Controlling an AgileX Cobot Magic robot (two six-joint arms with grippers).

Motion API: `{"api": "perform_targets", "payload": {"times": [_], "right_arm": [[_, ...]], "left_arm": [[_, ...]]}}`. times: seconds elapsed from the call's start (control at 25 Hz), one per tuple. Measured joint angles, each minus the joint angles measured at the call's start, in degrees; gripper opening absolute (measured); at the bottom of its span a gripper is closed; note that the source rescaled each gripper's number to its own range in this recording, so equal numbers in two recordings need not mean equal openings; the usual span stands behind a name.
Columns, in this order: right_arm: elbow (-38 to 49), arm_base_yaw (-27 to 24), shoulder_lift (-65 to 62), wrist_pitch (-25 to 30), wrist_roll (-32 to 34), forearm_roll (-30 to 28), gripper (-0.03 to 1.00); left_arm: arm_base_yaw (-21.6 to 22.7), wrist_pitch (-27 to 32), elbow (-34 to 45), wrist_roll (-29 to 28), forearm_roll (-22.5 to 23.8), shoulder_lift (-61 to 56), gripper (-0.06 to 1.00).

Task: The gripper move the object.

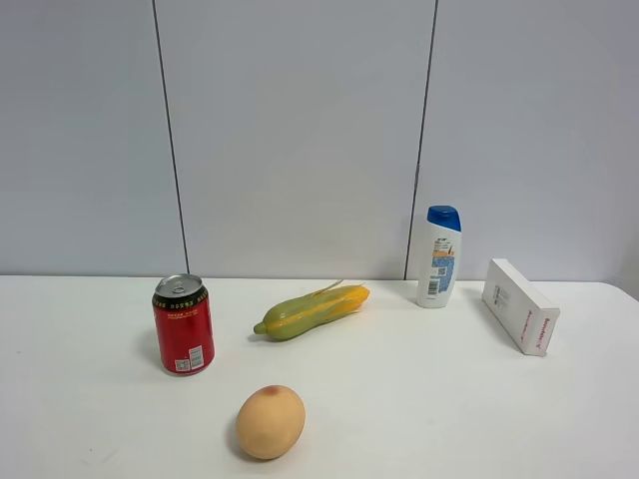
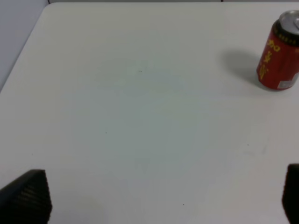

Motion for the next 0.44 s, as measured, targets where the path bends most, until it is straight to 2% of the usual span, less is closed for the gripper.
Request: {"api": "perform_targets", "payload": {"times": [0.44], "right_arm": [[0.00, 0.00, 0.00, 0.00, 0.00, 0.00, 0.94]], "left_arm": [[0.00, 0.00, 0.00, 0.00, 0.00, 0.00, 1.00]]}}
